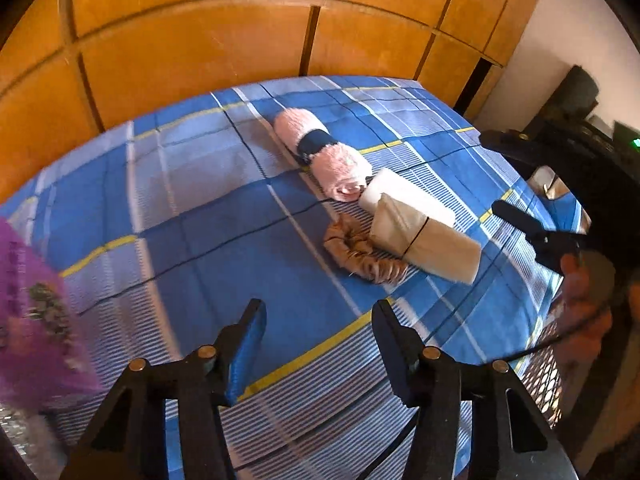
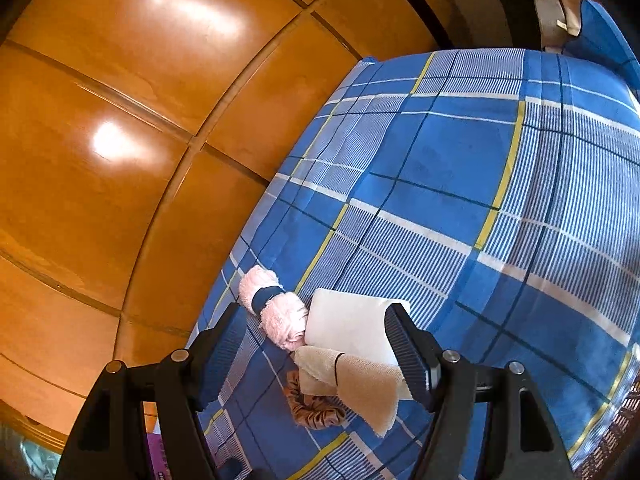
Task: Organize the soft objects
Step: 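Grasp the brown scrunchie with the left tool while the right tool approaches the beige mesh pad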
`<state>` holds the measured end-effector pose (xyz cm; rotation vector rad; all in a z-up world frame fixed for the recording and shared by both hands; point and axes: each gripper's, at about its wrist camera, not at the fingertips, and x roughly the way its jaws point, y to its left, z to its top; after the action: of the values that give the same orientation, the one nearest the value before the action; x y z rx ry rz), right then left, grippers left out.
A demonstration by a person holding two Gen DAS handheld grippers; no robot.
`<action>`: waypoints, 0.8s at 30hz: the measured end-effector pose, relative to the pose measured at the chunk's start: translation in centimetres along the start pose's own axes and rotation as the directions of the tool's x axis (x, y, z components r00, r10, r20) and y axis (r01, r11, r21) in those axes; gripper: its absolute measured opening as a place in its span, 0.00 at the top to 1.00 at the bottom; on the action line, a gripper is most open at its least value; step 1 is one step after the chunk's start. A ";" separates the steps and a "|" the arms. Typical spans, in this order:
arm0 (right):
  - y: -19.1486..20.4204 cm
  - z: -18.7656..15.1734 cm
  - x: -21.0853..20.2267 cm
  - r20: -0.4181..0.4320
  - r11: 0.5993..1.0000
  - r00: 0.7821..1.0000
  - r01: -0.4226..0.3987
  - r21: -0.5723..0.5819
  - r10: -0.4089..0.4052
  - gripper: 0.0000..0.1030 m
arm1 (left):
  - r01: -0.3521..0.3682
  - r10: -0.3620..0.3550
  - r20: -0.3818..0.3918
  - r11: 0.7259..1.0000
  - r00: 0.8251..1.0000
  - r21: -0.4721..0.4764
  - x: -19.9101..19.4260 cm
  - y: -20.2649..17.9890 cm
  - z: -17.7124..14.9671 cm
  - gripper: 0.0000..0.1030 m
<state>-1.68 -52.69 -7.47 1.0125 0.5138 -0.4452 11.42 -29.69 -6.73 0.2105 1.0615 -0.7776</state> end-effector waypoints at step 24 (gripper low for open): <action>2.3 -1.1 1.8 -0.086 0.990 0.996 0.015 -0.139 -0.028 0.29 | 0.106 -0.105 -0.055 0.994 0.993 0.009 5.0 -0.2 0.6 0.88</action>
<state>0.87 -50.90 -7.46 0.8967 0.6266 -0.3800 12.97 -32.42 -10.61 0.1878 1.1261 -0.8776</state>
